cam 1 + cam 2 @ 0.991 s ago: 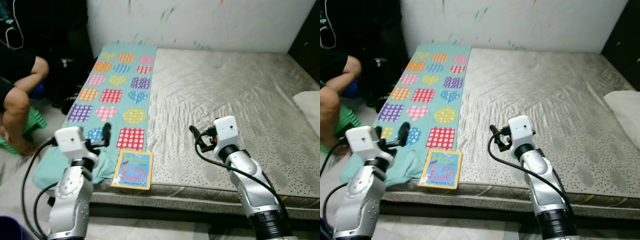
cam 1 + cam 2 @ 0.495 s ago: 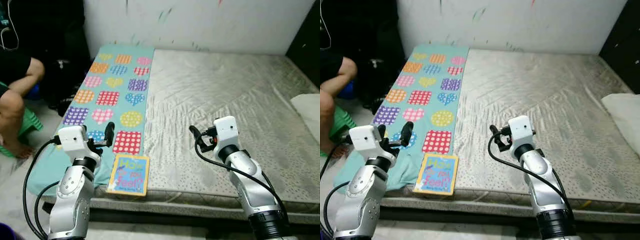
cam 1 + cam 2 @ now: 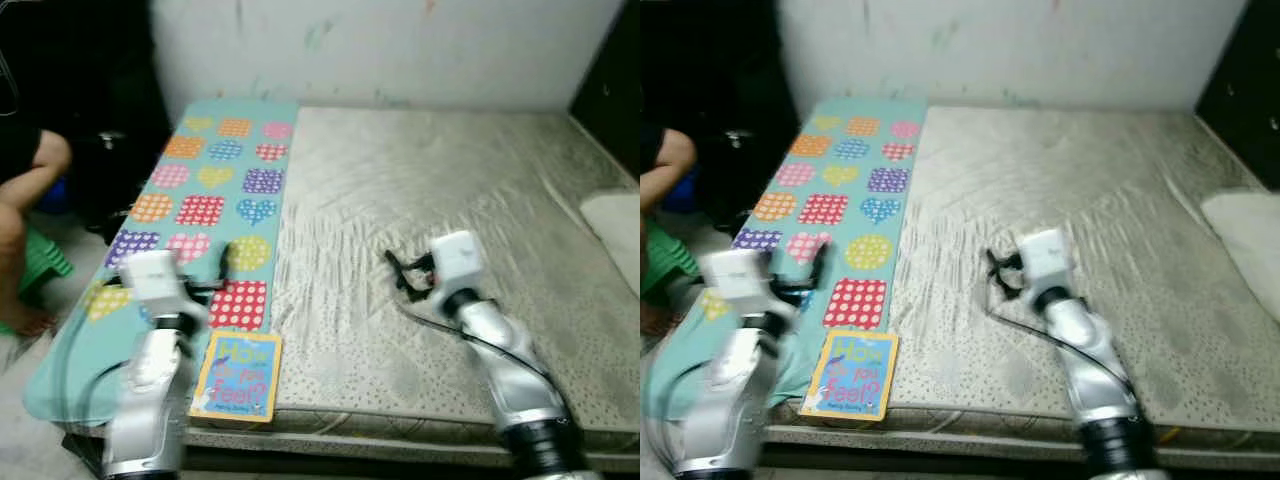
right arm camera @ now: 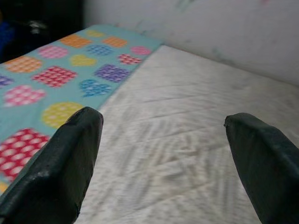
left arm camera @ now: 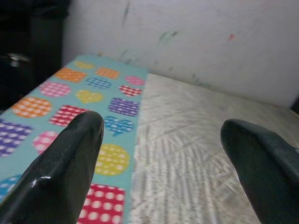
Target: Clean up the room
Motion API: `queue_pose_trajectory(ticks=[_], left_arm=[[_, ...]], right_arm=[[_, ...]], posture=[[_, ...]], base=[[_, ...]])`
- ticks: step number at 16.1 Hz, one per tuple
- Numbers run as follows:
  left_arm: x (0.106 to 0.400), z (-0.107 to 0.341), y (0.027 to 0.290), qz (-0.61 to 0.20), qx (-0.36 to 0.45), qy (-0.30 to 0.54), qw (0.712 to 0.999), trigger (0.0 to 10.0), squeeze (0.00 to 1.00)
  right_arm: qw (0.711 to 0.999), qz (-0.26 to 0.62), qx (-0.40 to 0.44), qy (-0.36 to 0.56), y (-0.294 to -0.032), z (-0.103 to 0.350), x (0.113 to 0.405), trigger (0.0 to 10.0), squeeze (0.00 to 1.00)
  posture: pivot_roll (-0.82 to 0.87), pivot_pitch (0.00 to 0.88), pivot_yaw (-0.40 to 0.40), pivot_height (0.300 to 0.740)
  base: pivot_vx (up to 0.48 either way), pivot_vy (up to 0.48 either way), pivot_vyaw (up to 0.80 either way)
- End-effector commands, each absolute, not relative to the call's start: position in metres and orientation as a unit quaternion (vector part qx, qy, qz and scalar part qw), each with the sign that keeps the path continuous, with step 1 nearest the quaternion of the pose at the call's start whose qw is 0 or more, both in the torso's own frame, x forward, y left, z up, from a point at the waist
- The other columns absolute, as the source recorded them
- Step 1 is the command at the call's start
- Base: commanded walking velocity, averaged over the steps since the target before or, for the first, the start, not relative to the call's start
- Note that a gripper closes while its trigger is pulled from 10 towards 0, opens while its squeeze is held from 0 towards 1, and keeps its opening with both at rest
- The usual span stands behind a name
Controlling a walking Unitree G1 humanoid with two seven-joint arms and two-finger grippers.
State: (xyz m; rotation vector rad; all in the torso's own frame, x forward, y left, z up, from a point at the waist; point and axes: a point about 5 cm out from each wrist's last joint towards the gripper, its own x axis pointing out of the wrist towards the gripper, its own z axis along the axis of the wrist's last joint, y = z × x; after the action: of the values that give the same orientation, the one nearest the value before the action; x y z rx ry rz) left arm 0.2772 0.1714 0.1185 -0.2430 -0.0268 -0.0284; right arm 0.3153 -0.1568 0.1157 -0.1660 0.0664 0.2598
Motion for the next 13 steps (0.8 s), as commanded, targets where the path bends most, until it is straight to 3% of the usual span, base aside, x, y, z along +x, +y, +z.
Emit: queue_pose_trajectory(ticks=[1, 3, 13], left_arm=[[0.2767, 0.1176, 0.1836, 0.01, -0.111, -0.009, 0.994, 10.0, 0.0], [0.2772, 0.118, 0.1835, 0.006, -0.119, -0.012, 0.993, 10.0, 0.0], [0.2769, 0.1219, 0.1851, 0.018, -0.12, -0.025, 0.992, 10.0, 0.0]], right_arm=[[0.987, 0.141, -0.078, 0.029, -0.1495, 0.117, 0.3164, 10.0, 0.0], [0.987, 0.14, -0.078, 0.029, -0.1499, 0.1166, 0.3161, 10.0, 0.0], [0.983, 0.146, -0.11, 0.01, -0.1542, 0.1235, 0.3195, 10.0, 0.0]], posture=[[-0.14, 0.0, -0.008, 0.74], [-0.14, 0.0, -0.008, 0.74], [-0.14, 0.0, -0.011, 0.74]], base=[[0.0, 0.0, 0.0], [0.0, 0.0, 0.0], [0.0, 0.469, 0.0]])
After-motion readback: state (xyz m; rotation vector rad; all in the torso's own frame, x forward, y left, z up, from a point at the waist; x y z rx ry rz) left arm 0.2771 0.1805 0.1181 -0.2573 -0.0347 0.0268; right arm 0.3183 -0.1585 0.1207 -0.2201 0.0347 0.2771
